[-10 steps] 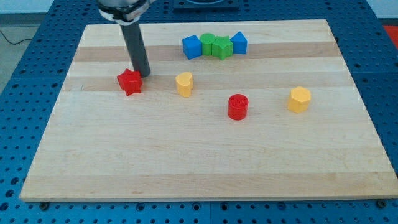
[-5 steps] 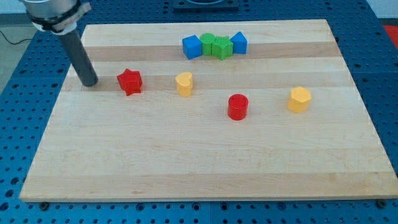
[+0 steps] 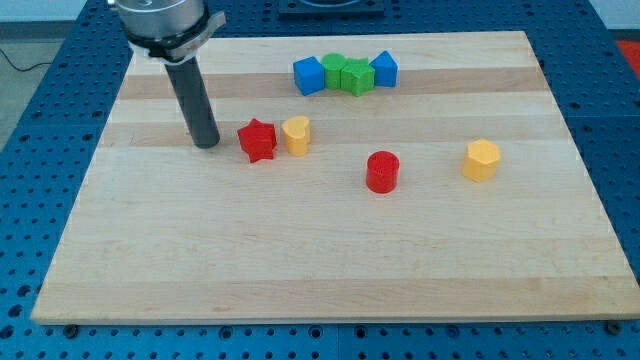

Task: Push the red star into the yellow heart

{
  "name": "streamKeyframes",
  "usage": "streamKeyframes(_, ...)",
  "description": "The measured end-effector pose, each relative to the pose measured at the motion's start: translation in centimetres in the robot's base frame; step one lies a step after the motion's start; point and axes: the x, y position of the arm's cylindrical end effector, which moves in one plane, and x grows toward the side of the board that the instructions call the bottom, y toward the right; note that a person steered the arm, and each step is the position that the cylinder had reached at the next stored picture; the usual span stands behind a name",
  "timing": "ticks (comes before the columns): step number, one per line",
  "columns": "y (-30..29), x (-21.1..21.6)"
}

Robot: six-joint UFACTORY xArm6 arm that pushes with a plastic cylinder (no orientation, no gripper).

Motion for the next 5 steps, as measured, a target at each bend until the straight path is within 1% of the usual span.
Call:
streamKeyframes(1, 0.0, 1.7)
streamKeyframes(2, 0.0, 1.7)
streamKeyframes(4, 0.7, -0.7)
streamKeyframes(5, 1.9, -0.7)
